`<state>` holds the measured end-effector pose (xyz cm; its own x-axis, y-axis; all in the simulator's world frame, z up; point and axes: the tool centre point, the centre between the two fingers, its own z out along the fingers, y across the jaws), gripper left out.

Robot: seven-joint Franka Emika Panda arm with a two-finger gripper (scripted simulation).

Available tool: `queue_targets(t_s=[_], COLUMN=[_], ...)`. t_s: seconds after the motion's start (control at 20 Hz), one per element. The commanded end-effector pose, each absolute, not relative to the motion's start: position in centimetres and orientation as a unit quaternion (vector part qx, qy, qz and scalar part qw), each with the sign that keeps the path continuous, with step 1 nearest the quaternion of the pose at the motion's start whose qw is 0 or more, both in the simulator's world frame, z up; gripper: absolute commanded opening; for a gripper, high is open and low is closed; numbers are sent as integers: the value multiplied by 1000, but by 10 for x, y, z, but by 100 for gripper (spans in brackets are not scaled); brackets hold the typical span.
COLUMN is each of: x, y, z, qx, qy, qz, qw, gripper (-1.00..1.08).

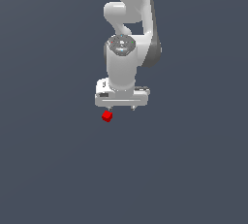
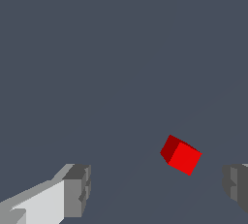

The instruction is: Lift up the red cube by 0.2 meters.

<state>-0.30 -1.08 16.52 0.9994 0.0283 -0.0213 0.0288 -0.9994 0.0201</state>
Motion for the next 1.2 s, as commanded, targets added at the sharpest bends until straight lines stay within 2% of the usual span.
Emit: queue_targets(t_s=[0.0, 0.5, 1.15], x=[-3, -9, -40], y=[-11, -28, -80], z=[165, 138, 47], qx=[1000, 999, 982], qy=[14, -33, -187], qz=[-11, -9, -2], qw=[10, 9, 4], gripper=[100, 100, 100])
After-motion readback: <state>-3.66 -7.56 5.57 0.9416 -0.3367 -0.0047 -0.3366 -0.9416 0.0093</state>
